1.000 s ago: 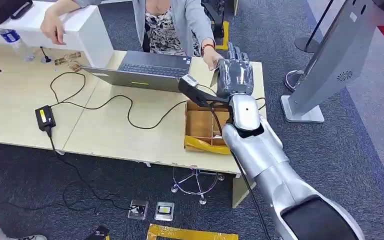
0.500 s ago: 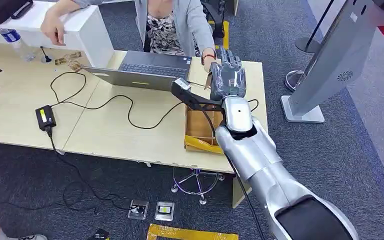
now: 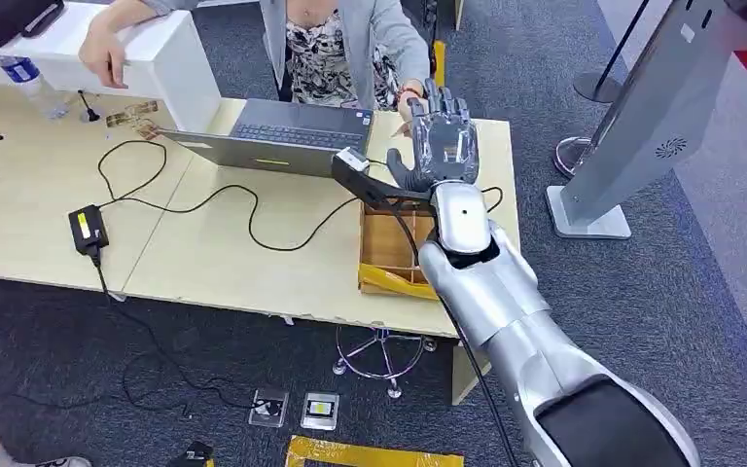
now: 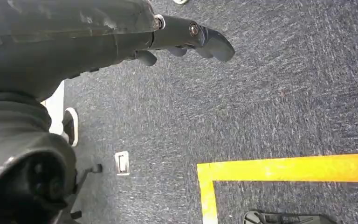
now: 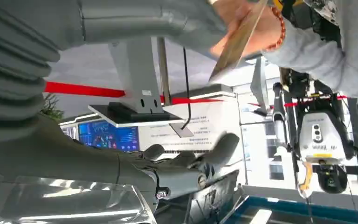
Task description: Pass the card to the sensor for recognition and then transmit it.
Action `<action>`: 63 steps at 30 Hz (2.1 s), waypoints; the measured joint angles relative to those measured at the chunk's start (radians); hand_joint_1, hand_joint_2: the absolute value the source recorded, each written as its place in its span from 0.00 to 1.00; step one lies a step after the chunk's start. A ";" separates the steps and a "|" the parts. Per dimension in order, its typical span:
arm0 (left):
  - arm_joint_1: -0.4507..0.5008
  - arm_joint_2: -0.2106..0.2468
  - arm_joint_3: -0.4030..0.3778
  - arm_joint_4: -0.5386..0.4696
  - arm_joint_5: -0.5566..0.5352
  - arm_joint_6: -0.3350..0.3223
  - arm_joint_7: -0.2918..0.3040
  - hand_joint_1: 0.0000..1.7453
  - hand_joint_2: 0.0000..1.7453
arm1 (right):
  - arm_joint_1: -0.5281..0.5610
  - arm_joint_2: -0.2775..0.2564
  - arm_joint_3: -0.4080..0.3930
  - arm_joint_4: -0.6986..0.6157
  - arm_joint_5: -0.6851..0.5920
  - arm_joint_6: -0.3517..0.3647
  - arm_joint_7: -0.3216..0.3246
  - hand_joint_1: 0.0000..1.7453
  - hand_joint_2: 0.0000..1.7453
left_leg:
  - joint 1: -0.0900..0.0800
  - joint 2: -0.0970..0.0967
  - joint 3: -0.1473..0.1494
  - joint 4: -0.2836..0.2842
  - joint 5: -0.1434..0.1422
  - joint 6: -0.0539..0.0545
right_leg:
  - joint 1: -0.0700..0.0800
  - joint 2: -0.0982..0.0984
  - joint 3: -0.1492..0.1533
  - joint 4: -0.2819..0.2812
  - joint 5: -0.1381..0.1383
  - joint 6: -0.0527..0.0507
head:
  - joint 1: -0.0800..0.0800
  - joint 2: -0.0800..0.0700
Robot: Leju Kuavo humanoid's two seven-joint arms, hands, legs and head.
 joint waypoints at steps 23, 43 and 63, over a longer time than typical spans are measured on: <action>0.037 -0.005 0.000 0.000 0.045 0.021 -0.015 0.00 0.00 | 0.019 -0.198 -0.138 0.023 -0.377 0.014 -0.150 0.00 0.00 | -0.001 -0.001 0.001 0.001 0.000 0.000 | -0.001 -0.002 0.001 -0.001 0.000 0.000 | 0.000 0.000; 0.048 -0.002 0.002 0.000 0.068 0.021 -0.026 0.00 0.00 | 0.017 -0.723 -0.415 0.096 -0.565 0.064 0.002 0.00 0.00 | -0.001 0.003 0.001 0.004 -0.003 0.004 | -0.002 0.002 0.000 -0.001 0.001 0.001 | -0.003 0.000; 0.052 -0.010 0.013 0.000 0.089 0.010 0.000 0.00 0.00 | 0.814 -0.782 -0.891 0.224 -1.066 -0.418 0.104 0.00 0.00 | 0.002 0.000 0.007 0.002 -0.014 0.004 | 0.002 -0.002 0.011 -0.006 -0.010 0.003 | -0.006 0.000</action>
